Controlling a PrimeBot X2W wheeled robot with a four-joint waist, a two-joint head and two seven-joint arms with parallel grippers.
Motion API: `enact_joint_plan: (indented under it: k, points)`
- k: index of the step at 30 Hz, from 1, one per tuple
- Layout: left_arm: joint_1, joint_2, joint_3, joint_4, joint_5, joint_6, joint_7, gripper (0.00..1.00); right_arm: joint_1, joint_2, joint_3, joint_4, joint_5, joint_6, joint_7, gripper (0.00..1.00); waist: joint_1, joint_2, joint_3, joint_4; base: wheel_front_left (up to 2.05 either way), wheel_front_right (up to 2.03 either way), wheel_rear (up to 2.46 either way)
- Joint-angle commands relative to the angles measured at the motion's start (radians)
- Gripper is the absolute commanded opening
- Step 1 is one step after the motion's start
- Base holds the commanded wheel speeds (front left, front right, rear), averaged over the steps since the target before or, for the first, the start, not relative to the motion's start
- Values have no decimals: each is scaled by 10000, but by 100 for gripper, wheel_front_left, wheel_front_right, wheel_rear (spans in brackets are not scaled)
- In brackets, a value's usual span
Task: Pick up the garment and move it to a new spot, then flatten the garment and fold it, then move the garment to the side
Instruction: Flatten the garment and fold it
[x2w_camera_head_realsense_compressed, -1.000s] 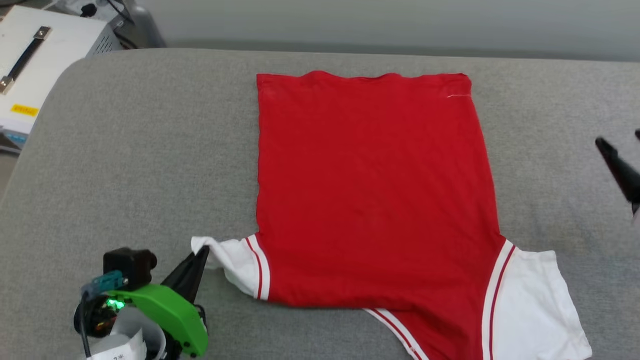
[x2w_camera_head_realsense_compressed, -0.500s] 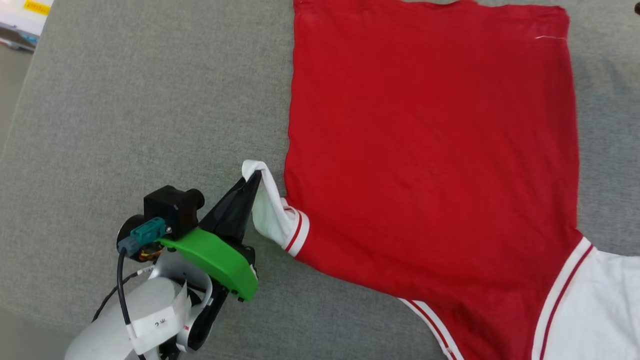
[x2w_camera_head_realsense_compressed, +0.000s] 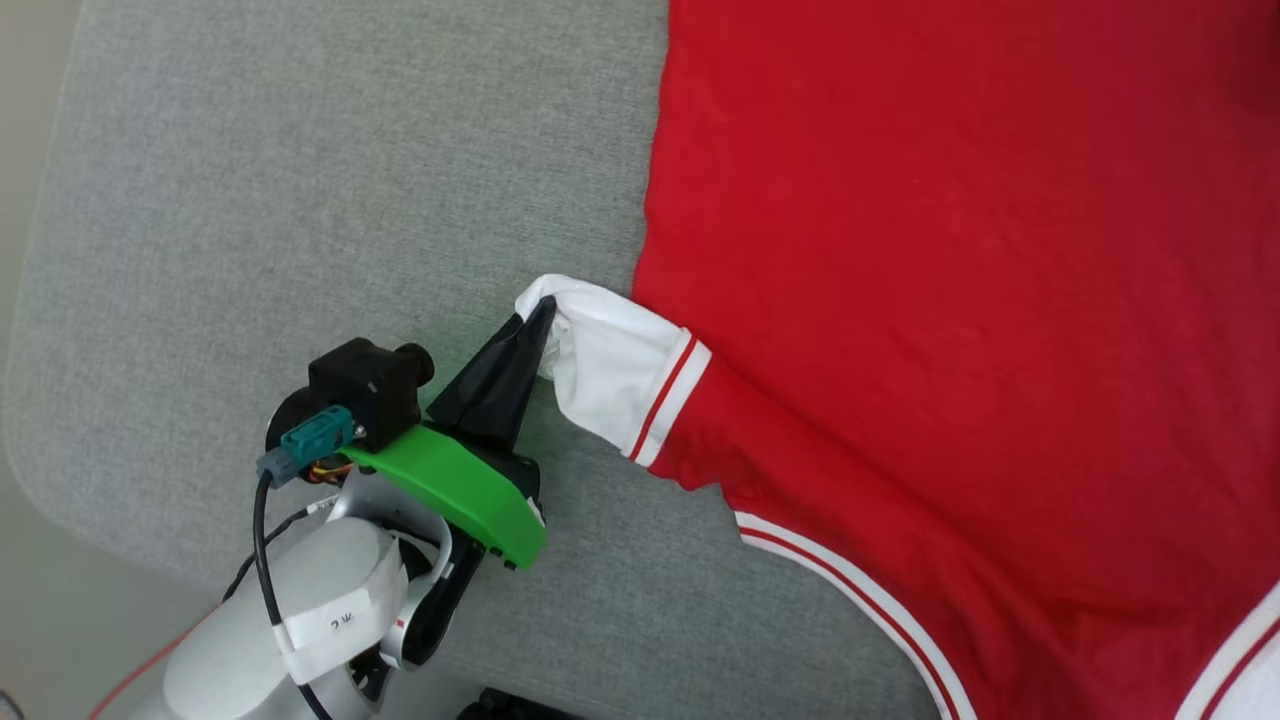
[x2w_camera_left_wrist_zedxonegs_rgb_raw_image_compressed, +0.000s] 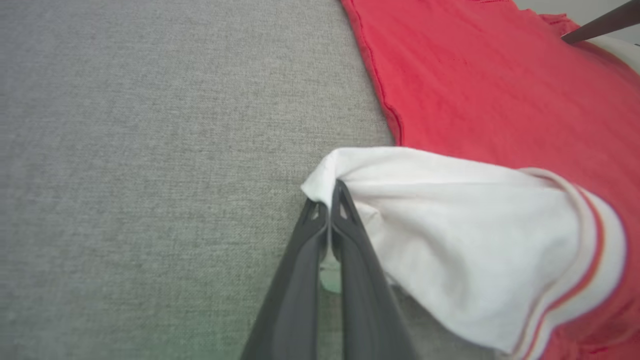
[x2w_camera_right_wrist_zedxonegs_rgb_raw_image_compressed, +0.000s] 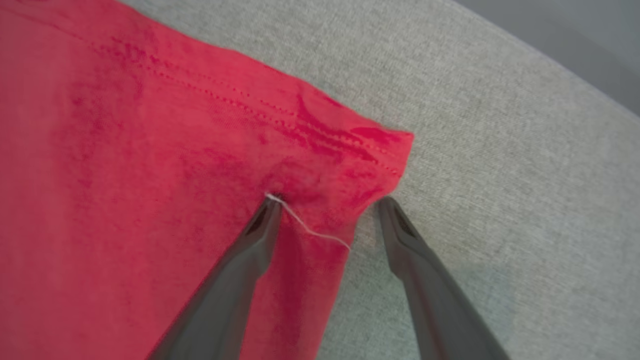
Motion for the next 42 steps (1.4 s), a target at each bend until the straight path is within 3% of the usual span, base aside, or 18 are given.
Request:
enact_joint_plan:
  k: [1,2,3,13,22,27,31,37,42]
  points:
    - [-160,-58,27,108,60,-60,-89,0,532,64,276,283,184,2,216,100,-1,0,115,162,0,0,0]
    - [-146,-79,21,216,33,-104,-113,0,602,-34,395,281,284,2,249,28,-1,0,51,139,0,0,0]
    - [-139,-82,13,284,24,-128,-121,0,606,-86,412,258,367,2,187,0,-1,0,6,123,0,0,0]
    - [363,146,112,806,-177,-149,-257,0,543,-441,600,-204,1112,2,-2201,0,-1,0,-1474,-449,0,0,0]
    - [1499,791,234,615,-527,274,-172,0,2280,-2383,1609,-2234,2707,2,-3815,0,-1,0,-3122,-1493,0,0,0]
    - [2093,1128,312,309,-707,579,-107,0,4137,-3538,1529,-3407,3386,2,-4580,0,-1,0,-3612,-2116,0,0,0]
    - [2453,1336,365,115,-771,821,-95,0,5806,-4087,1114,-3976,3759,2,-5085,0,-1,0,-3799,-2561,0,0,0]
    - [2761,1536,458,-42,-881,981,-111,0,8454,-4180,251,-4463,4215,2,-5488,0,-1,0,-3942,-3000,0,0,0]
    - [2799,1635,515,-125,-890,1041,-121,0,10636,-3604,-375,-4564,4326,2,-5494,0,-1,0,-3902,-3108,0,0,0]
